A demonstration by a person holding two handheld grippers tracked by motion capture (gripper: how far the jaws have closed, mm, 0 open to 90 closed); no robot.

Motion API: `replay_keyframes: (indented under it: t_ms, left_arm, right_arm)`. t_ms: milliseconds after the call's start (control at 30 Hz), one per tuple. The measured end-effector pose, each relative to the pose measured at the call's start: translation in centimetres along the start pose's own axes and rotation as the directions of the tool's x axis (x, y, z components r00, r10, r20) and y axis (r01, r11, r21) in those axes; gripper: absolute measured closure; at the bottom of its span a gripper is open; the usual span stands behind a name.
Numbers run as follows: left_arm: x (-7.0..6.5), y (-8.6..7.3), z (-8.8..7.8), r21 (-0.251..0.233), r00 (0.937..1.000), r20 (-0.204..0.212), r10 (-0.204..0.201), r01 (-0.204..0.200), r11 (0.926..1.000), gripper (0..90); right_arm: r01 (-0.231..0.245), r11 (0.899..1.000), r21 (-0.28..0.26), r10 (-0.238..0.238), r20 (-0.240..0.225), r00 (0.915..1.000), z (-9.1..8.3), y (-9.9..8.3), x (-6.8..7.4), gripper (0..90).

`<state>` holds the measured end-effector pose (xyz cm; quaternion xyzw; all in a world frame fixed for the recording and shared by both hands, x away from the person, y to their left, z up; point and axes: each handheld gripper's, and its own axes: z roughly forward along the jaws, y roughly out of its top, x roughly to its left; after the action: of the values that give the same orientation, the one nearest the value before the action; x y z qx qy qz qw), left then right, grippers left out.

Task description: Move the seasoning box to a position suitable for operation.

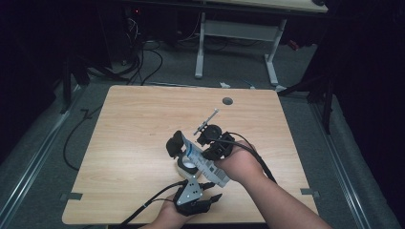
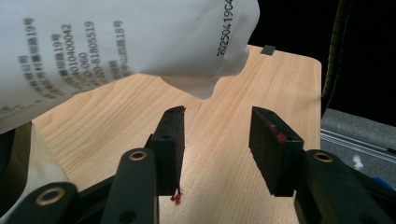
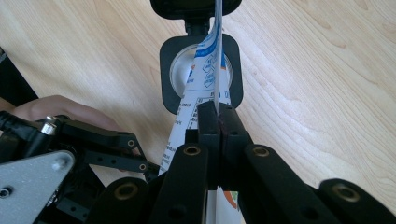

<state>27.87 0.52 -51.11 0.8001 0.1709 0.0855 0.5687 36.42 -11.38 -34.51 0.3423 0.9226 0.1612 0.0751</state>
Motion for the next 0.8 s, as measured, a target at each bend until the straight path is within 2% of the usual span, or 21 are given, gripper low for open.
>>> replay_keyframes:
  t_ms: [67,133,300,433,600,800]
  left_arm:
    - [0.0,0.1,0.0,-0.003,1.0,0.008,-0.005,0.005,1.0,52.7]
    - [-0.1,0.2,0.1,0.008,0.9999,-0.012,-0.004,0.004,1.0,52.8]
    - [0.4,0.1,0.6,0.026,0.9973,0.012,-0.072,0.072,0.9971,47.5]
    - [0.6,0.6,0.7,-0.003,0.9931,-0.007,-0.117,0.117,0.9931,42.3]
    - [1.0,1.4,0.5,-0.032,0.9854,-0.025,-0.168,0.167,0.9854,41.6]
    - [1.0,1.3,0.4,-0.026,0.9864,-0.042,-0.159,0.158,0.9872,46.4]
  right_arm:
    - [-0.004,1.0,0.001,0.004,-0.001,1.0,0.1,0.1,0.1,90.0]
    - [0.002,1.0,0.001,-0.002,0.0,1.0,0.2,0.2,0.0,90.0]
    - [0.001,1.0,-0.004,-0.001,-0.005,1.0,0.2,0.4,0.1,90.0]
    - [-0.004,1.0,-0.01,0.004,-0.002,1.0,0.1,0.5,0.3,90.0]
    - [-0.007,1.0,-0.006,0.007,-0.004,1.0,0.2,0.5,0.6,90.0]
    - [-0.003,1.0,-0.011,0.003,-0.001,1.0,0.1,0.6,0.7,90.0]
